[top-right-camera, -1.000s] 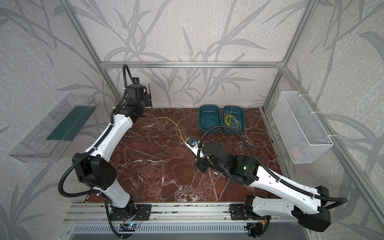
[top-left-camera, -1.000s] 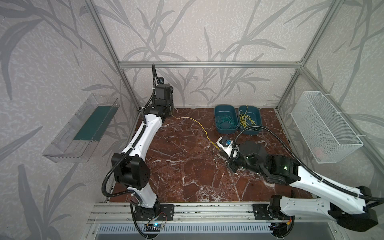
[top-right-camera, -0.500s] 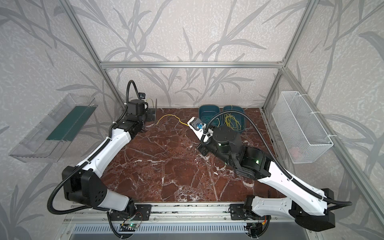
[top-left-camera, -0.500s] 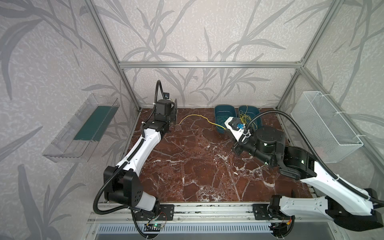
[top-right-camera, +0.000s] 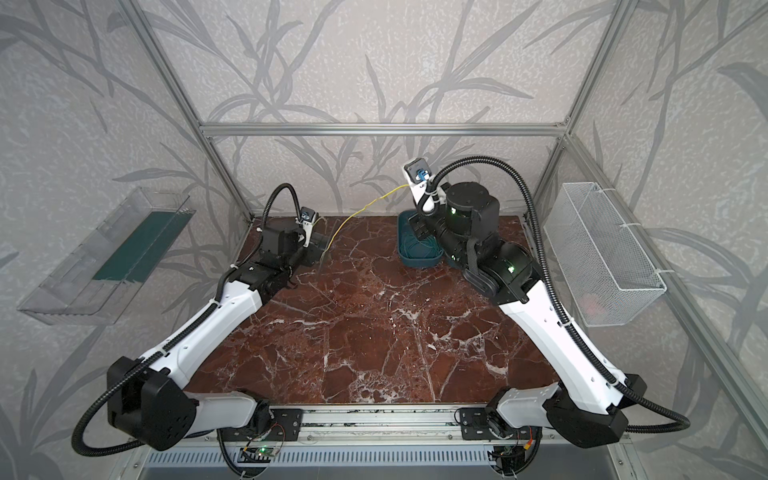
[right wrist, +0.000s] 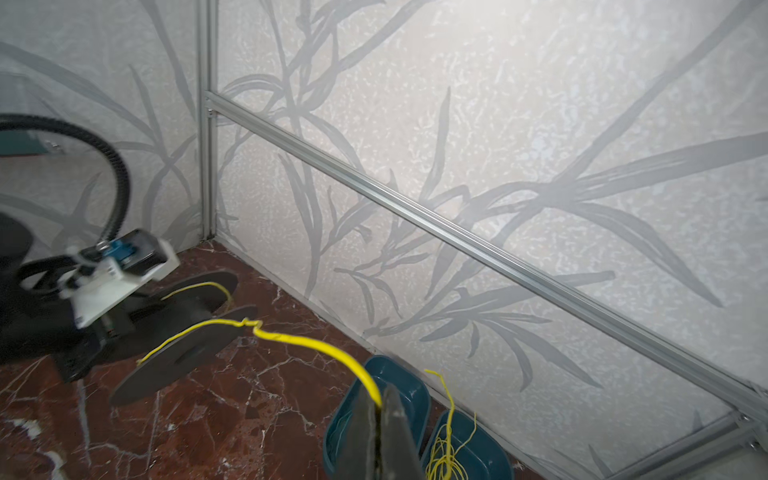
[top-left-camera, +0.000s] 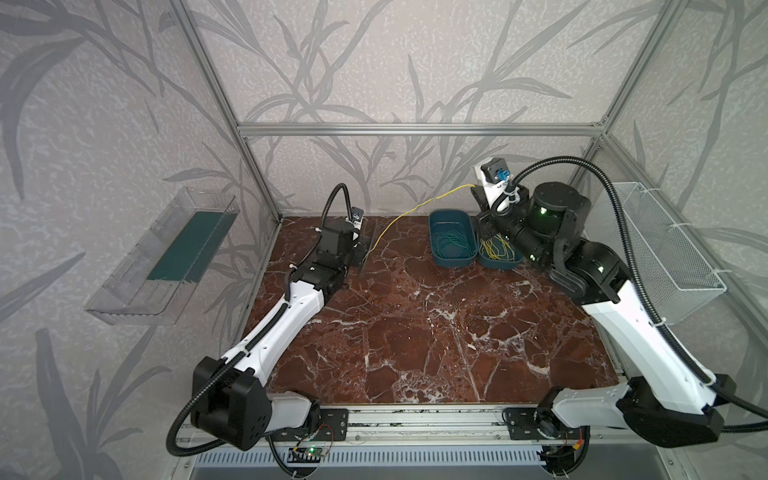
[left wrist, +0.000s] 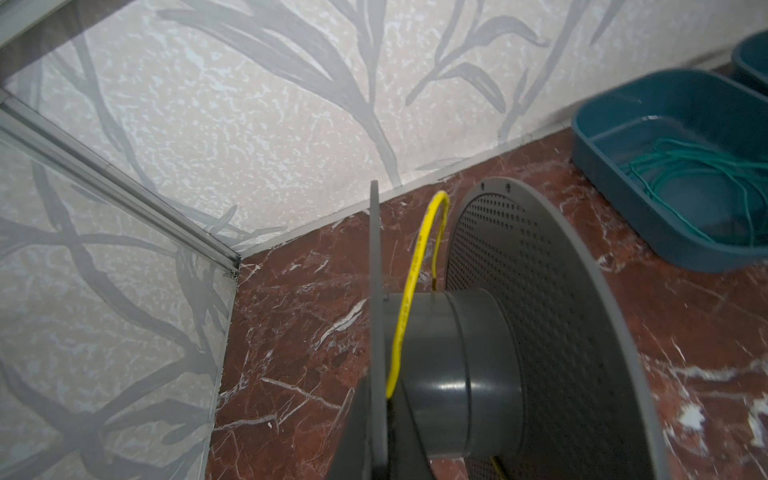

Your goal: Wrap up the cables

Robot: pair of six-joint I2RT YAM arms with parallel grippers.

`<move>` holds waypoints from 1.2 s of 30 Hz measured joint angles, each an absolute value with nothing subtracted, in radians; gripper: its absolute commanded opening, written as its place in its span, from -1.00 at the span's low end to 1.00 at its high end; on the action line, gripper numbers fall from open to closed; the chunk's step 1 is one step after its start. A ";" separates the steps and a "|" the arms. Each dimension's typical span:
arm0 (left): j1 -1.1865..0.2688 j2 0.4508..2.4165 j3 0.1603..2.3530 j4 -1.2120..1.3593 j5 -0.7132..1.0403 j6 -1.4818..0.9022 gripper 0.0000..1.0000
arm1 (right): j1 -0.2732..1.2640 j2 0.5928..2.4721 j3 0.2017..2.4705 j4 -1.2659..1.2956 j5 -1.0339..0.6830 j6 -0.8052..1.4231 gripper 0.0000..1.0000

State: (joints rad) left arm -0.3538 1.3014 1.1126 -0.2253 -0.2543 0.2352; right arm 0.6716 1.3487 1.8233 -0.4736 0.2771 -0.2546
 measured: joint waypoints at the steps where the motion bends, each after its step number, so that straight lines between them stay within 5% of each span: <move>1: -0.368 1.283 1.102 -0.239 -0.251 0.250 -1.00 | 0.626 1.363 1.840 -0.476 0.257 -0.249 -1.00; 16: -0.499 0.876 0.962 -0.423 -0.205 0.396 -1.00 | 0.229 1.552 1.876 -0.479 0.039 -0.084 -1.00; 28: -0.517 0.656 0.965 -0.507 -0.095 0.430 -1.00 | 0.124 1.705 1.999 -0.558 -0.068 -0.026 -1.00; 36: -0.515 0.686 1.130 -0.599 0.010 0.382 -1.00 | 0.132 1.709 1.917 -0.516 -0.042 0.004 -1.00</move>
State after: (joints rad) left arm -0.5148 0.6861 1.1301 -0.5995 0.0101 0.3820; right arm 0.1322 1.7092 1.9171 -0.5163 -0.0418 0.0036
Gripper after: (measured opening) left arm 0.058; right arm 0.049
